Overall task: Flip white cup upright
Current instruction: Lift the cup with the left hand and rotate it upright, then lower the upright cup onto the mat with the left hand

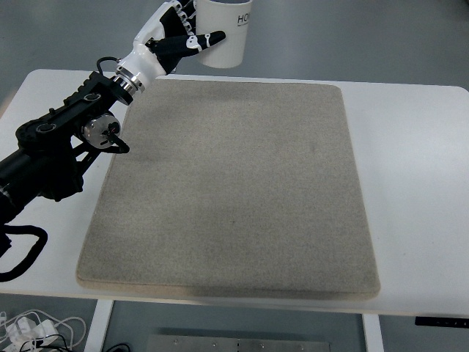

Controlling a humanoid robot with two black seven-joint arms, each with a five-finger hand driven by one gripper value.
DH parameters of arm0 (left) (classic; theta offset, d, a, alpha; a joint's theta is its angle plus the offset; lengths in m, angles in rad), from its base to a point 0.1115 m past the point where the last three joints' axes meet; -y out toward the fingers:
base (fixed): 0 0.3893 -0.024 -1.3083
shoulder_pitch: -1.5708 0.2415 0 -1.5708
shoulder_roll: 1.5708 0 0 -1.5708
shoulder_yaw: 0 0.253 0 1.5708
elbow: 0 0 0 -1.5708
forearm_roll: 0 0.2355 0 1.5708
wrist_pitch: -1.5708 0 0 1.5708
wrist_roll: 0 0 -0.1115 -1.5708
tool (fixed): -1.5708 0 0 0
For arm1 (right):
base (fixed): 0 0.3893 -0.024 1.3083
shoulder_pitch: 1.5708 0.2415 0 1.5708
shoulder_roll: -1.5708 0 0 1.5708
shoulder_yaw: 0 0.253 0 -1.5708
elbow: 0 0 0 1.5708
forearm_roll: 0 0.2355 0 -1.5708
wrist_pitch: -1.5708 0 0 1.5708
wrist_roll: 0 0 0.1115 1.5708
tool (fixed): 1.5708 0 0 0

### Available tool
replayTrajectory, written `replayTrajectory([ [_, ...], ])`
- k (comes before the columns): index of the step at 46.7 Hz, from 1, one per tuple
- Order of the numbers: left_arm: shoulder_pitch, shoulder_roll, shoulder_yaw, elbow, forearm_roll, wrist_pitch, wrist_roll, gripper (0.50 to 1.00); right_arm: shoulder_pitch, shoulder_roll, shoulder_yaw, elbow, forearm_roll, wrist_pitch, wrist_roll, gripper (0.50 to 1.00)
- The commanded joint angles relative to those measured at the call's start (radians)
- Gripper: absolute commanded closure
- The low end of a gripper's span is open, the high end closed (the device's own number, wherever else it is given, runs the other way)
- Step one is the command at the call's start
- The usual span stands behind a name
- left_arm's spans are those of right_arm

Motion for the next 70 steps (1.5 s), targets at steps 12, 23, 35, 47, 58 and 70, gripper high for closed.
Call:
replayTrajectory([
  [12,0.024,-0.007,0.008,0.076,0.113,0.029,-0.014,0.928,0.000,0.000,0.000,0.000,0.000,0.000,-0.001,0.548],
  [23,0.071,-0.023,0.008,0.079,0.205,0.108,-0.014,0.941,0.000,0.000,0.000,0.000,0.000,0.000,-0.001,0.548],
  [35,0.111,-0.040,0.008,0.079,0.217,0.121,-0.014,0.941,0.000,0.000,0.000,0.000,0.000,0.000,-0.001,0.548],
  [47,0.177,-0.044,0.009,0.068,0.279,0.149,-0.014,0.962,0.000,0.000,0.000,0.000,0.000,0.000,-0.001,0.548],
  [58,0.200,-0.043,0.011,0.068,0.289,0.158,-0.014,0.956,0.000,0.000,0.000,0.000,0.000,0.000,-0.001,0.548],
  [70,0.200,-0.055,0.009,0.067,0.317,0.177,-0.014,0.956,0.000,0.000,0.000,0.000,0.000,0.000,-0.001,0.548],
])
